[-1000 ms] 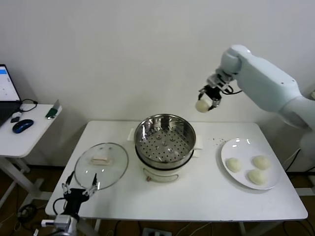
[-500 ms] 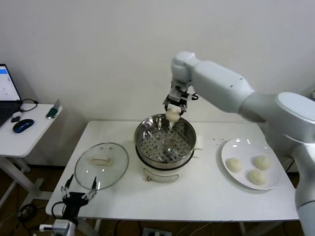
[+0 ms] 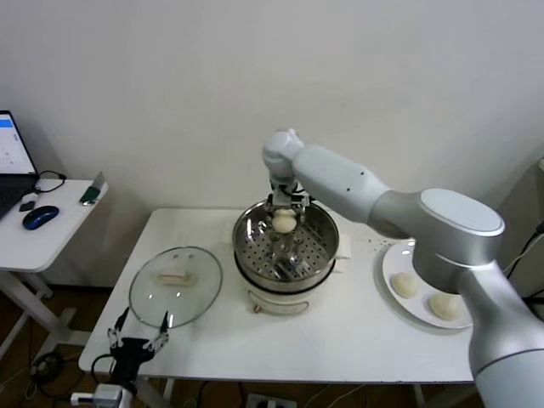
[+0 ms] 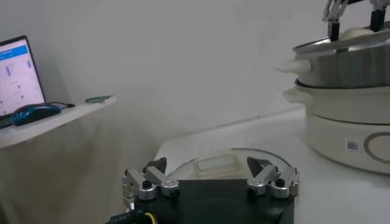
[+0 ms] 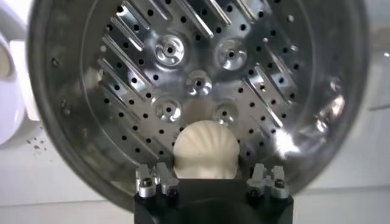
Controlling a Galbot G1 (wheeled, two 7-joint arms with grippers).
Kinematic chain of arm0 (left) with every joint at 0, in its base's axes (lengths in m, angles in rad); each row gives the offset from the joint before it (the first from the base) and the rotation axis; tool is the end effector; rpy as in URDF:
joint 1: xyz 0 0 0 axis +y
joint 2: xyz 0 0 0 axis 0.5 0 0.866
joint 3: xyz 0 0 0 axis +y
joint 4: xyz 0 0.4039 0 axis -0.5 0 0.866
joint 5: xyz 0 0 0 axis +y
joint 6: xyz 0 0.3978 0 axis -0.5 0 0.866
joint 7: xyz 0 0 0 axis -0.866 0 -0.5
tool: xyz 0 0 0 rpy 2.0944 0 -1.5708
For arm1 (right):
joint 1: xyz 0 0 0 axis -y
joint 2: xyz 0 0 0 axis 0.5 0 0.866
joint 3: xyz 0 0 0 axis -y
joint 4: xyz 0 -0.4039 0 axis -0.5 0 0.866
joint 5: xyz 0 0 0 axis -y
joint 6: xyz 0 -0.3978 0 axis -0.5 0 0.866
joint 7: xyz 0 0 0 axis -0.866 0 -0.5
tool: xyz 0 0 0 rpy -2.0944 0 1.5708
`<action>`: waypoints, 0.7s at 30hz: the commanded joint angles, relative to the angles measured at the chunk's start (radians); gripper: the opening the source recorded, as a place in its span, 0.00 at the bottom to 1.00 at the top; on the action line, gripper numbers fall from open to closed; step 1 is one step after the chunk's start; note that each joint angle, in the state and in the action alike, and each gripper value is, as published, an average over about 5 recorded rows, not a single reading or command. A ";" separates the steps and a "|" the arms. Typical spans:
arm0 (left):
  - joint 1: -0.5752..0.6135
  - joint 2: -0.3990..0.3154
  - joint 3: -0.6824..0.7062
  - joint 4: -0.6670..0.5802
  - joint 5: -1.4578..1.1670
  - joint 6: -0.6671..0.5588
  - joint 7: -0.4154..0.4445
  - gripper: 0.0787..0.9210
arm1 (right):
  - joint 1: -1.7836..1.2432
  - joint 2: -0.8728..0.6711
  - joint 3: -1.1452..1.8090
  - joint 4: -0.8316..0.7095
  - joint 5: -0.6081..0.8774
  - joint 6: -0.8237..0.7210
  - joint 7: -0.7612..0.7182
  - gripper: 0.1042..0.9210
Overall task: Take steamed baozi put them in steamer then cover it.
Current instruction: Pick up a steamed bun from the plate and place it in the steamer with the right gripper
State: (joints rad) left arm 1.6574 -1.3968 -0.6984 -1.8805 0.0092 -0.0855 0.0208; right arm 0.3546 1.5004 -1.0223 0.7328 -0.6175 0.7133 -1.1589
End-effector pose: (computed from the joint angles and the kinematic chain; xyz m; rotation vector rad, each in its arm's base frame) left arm 0.1528 0.1138 -0.4326 0.0692 -2.9177 -0.3582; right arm 0.7075 0.2162 -0.1140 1.8305 -0.0778 2.4403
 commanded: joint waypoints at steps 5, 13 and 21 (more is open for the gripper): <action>0.010 -0.008 0.001 0.011 0.001 -0.008 -0.002 0.88 | -0.047 0.041 0.020 -0.056 -0.115 0.019 0.058 0.84; 0.016 -0.010 -0.001 0.007 0.001 -0.008 -0.005 0.88 | 0.000 0.001 0.024 0.015 -0.034 0.007 0.000 0.88; 0.008 -0.006 0.002 0.004 0.003 -0.003 -0.013 0.88 | 0.160 -0.151 -0.050 0.170 0.276 -0.068 -0.113 0.88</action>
State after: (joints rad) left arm 1.6685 -1.4048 -0.6979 -1.8719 0.0113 -0.0919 0.0093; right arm 0.4019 1.4554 -1.0277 0.7902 -0.5614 0.6896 -1.1972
